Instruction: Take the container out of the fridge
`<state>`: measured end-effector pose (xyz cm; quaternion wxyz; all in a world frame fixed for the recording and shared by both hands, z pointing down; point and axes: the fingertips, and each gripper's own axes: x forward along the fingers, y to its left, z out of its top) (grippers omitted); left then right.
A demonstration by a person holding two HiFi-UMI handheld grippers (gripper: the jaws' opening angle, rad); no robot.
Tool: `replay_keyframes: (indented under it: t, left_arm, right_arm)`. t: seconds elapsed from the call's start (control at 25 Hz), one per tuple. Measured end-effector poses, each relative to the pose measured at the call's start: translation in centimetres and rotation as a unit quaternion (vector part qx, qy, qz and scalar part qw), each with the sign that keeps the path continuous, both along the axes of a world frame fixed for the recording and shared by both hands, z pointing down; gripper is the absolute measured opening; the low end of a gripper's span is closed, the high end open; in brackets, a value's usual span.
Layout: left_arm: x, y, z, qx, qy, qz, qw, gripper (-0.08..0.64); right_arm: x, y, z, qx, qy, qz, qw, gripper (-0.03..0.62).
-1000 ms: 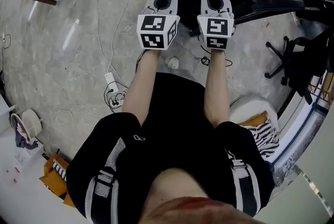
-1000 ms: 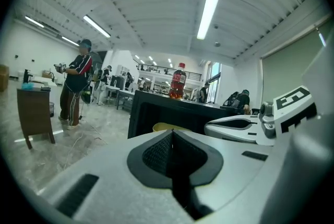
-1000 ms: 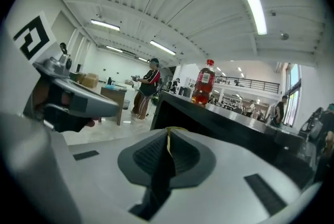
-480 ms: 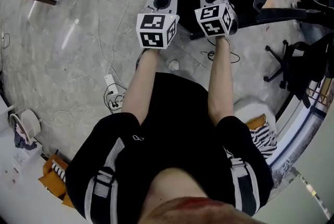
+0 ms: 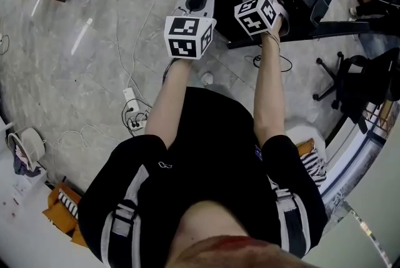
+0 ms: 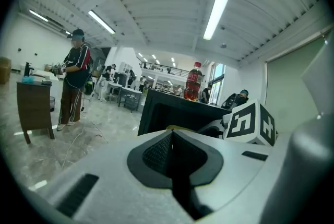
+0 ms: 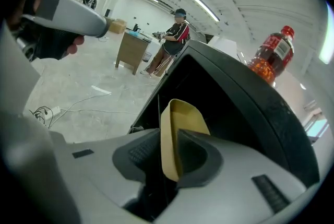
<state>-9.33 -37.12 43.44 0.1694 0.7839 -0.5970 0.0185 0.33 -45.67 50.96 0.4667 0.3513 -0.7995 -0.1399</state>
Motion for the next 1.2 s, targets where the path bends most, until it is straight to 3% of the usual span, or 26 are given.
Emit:
replay_keyframes:
  t: [0.2,0.4,0.6,0.76,0.92,1.08,1.2]
  left_arm:
    - [-0.6,-0.5,0.2,-0.003,0.004,-0.004,1.0000,0.008]
    - [-1.0,-0.3,0.3,-0.005,0.003,-0.005,1.0000,0.008]
    - [-0.8,0.1,0.1,-0.003,0.002,-0.008,1.0000,0.008]
    - [-0.6,0.8,-0.3,0.002,0.001,-0.014,0.9999,0.008]
    - [-0.1,2.1,-0.6,0.008,0.002,-0.024,0.9997,0.008]
    - [0.8,3.5,-0.8,0.013,0.000,-0.029,0.9995,0.008]
    - [1.0,4.2,-1.4,0.020,-0.006,-0.032,0.9993,0.008]
  right_arm:
    - [-0.1,-0.9,1.2,-0.007,0.027,-0.006,1.000,0.086]
    - [-0.2,-1.0,1.4,0.003,0.039,-0.010,0.999,0.027]
    - [-0.5,-0.1,0.8,-0.004,0.015,-0.009,1.000,0.020]
    - [-1.1,2.3,-0.9,-0.021,-0.067,-0.003,0.997,0.018]
    - [-0.5,5.1,-3.2,-0.038,-0.175,0.011,0.984,0.018]
    - [0.2,7.6,-5.1,-0.050,-0.267,0.008,0.962,0.018]
    - [0.0,9.4,-6.5,-0.064,-0.346,-0.005,0.936,0.018]
